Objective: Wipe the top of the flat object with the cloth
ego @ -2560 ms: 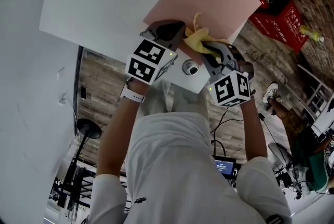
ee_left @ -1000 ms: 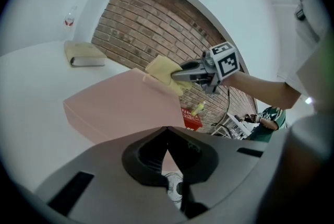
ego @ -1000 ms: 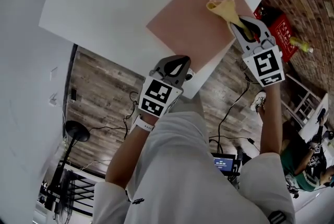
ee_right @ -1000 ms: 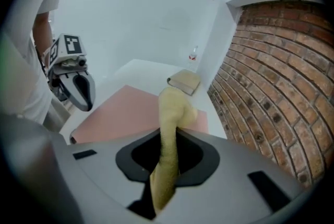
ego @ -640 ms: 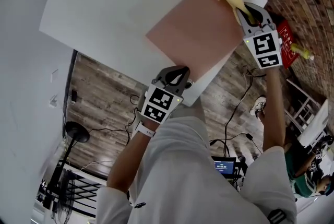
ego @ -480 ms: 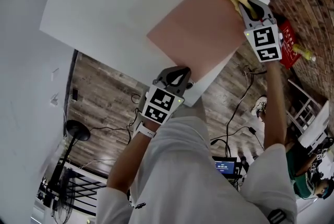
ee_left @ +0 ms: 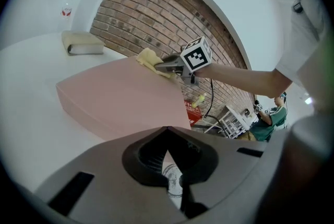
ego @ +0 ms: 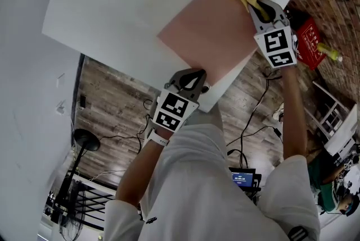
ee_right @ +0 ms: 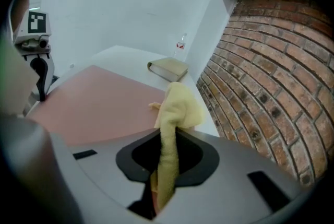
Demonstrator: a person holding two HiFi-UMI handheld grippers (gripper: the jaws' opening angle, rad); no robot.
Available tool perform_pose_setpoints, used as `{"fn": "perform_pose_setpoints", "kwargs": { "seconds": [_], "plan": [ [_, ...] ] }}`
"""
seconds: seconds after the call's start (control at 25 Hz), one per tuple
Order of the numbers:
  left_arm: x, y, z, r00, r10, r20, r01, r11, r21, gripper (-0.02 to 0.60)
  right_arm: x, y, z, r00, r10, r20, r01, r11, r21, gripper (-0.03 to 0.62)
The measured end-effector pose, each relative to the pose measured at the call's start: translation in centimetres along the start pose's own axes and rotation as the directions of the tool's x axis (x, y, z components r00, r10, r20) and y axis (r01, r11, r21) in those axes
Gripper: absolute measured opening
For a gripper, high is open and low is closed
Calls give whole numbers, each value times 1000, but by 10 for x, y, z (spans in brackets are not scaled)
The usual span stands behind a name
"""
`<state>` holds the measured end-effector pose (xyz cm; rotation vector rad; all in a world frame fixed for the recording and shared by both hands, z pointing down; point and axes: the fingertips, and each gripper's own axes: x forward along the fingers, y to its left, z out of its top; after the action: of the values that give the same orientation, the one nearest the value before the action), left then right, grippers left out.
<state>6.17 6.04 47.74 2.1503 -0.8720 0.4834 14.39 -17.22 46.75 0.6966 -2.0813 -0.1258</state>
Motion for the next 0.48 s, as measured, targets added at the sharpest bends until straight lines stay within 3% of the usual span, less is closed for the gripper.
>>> {"fn": "perform_pose_setpoints", "kwargs": {
  "seconds": [0.28, 0.48],
  "plan": [
    [6, -2, 0, 1000, -5, -11, 5, 1000, 5, 17, -6, 50, 13, 994, 101, 32, -102, 995, 12, 55],
    [4, -4, 0, 1000, -13, -14, 13, 1000, 14, 17, -16, 100, 31, 980, 194, 35, -193, 981, -36, 55]
  ]
}}
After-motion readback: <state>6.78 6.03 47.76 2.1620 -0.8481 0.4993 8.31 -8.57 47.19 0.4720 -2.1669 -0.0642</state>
